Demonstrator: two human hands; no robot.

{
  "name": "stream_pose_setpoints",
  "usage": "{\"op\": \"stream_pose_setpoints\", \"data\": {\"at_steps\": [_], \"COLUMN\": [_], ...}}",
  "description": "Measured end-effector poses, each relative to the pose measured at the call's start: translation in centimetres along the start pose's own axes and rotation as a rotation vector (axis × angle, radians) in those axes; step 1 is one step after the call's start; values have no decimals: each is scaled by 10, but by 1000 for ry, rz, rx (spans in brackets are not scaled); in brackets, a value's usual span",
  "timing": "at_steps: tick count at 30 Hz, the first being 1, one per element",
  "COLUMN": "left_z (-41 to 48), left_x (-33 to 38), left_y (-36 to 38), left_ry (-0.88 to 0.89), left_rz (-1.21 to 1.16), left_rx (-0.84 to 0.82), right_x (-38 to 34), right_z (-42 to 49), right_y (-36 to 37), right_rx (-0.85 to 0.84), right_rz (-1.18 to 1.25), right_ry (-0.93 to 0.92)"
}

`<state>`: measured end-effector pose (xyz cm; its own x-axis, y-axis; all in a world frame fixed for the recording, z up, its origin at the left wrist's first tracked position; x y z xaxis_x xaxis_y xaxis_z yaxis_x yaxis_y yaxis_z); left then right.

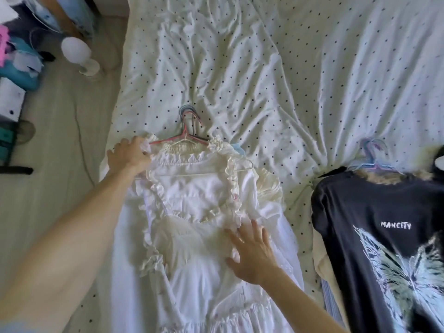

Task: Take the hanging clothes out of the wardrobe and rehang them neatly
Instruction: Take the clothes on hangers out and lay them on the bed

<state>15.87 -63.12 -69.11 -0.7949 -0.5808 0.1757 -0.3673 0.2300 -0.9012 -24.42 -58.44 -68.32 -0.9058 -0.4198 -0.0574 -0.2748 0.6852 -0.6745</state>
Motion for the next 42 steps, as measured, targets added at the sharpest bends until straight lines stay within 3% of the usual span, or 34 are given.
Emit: {"op": "stream_pose_setpoints", "data": {"at_steps": [8,13,18,30,42], "left_z": [-138,-257,-356,-532,-759], "left_x": [100,226,363,637,857], "left_y": [-14,-15,-30,-55,-1], "left_ry": [245,540,902,1409,1833], "left_rz": [-111,-134,-58,171,293], "left_rx": [-173,-309,-278,-138,-58], "right_x": [63,132,214,404,581], "right_z": [-130,-233,-333,-554,-750], "right_y": [-59,-93,-90,-10,107], "right_rx": [130,300,518,768,892], "right_rz": [332,463,519,703,844], "right_ry": [111,189,327,757,1200]}}
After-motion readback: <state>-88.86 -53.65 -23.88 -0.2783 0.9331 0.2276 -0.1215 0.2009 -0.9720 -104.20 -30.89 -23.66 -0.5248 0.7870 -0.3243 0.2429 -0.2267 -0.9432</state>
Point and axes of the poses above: each hand's wrist, its own z-axis towards the middle knuckle, its own y-axis out of the palm, x = y × z, the point moved 7 cm from there along z, towards the middle knuckle, and after that the axes turned 15 degrees about y, right-handed, at the moved point
